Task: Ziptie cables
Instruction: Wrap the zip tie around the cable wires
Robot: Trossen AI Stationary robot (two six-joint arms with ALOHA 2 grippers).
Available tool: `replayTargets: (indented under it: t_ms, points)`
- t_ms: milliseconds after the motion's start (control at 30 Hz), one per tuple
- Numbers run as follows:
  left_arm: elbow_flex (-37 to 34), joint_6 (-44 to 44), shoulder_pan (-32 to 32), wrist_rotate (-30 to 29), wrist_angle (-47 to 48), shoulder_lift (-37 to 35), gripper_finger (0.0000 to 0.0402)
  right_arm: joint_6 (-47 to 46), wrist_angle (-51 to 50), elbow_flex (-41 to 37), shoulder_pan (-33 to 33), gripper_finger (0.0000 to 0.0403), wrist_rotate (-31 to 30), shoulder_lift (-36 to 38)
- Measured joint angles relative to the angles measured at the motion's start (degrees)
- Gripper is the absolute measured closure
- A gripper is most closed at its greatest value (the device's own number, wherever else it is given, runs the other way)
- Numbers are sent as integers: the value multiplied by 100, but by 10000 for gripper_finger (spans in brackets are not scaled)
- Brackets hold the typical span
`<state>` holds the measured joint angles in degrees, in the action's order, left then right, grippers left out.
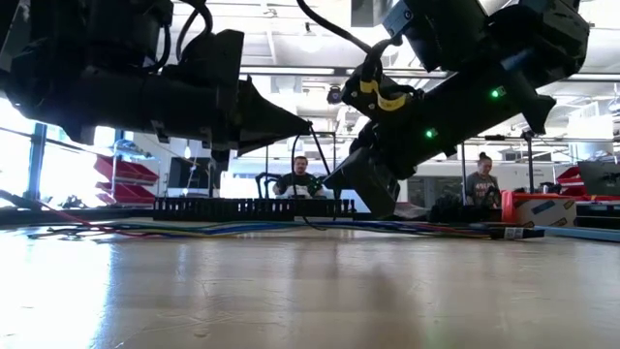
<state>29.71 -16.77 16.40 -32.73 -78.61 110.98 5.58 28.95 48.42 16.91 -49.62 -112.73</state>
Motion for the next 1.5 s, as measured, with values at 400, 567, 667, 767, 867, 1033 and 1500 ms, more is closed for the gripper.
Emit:
replayTargets:
  t_ms: [400, 567, 667, 767, 867, 1033, 1500]
  points:
    - [-4, -519, -23, -104, 245, 0, 402, 1585, 41, 452, -3, 403, 38, 0]
    - [-4, -566, -87, -145, 245, 0, 402, 2164, 40, 585, 12, 403, 314, 0]
    - [-4, -570, -160, -65, 243, 0, 402, 2624, 115, 616, 68, 403, 323, 0]
    - [-4, -566, -199, 80, 236, 0, 402, 2822, 159, 616, 103, 403, 289, 0]
    - [-4, -462, -166, 104, 248, 0, 402, 2679, 33, 616, 107, 403, 223, 0]
    - [-9, 192, 84, 56, 819, -256, 402, 2162, -2, 482, 114, 403, 237, 9]
    - [-9, 145, 159, 356, 3419, -1622, 345, 1607, 2, 330, 103, 403, 275, 11]
